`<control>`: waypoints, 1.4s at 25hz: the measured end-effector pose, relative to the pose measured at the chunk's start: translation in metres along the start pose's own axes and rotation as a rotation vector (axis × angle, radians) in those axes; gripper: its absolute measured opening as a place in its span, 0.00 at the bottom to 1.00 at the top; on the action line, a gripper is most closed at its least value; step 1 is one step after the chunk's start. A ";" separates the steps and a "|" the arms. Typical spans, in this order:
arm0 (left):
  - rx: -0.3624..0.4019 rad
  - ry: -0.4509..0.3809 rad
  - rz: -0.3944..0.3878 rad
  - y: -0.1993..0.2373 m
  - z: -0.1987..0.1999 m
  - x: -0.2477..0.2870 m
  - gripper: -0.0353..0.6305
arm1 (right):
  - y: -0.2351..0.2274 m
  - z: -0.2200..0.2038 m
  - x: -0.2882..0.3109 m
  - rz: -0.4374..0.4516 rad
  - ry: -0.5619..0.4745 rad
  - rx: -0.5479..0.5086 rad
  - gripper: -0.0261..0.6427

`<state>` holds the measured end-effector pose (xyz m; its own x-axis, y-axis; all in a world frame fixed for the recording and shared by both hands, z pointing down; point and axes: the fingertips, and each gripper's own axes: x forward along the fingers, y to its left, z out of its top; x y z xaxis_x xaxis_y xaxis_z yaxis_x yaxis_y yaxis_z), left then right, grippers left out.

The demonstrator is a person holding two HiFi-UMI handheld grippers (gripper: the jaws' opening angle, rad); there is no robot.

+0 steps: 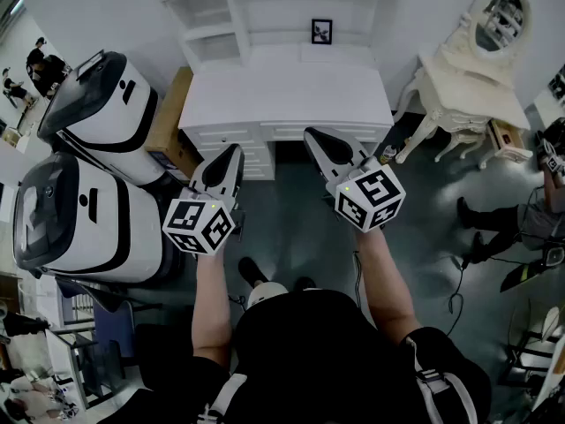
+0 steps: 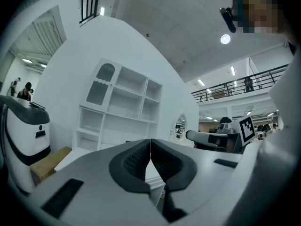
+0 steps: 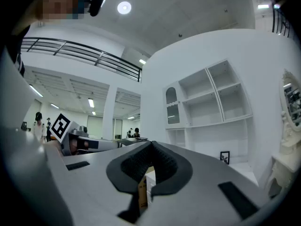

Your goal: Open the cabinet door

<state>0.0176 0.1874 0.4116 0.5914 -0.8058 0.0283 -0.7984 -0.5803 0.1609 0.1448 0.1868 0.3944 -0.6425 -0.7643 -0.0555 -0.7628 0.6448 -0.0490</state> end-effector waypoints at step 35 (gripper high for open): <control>-0.002 0.017 -0.032 0.037 -0.014 0.071 0.09 | -0.073 -0.027 0.039 -0.113 0.028 0.078 0.07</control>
<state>0.0316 0.1100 0.4331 0.6183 -0.7849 0.0397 -0.7790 -0.6053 0.1637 0.1733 0.1095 0.4229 -0.5556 -0.8312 -0.0177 -0.8229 0.5529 -0.1311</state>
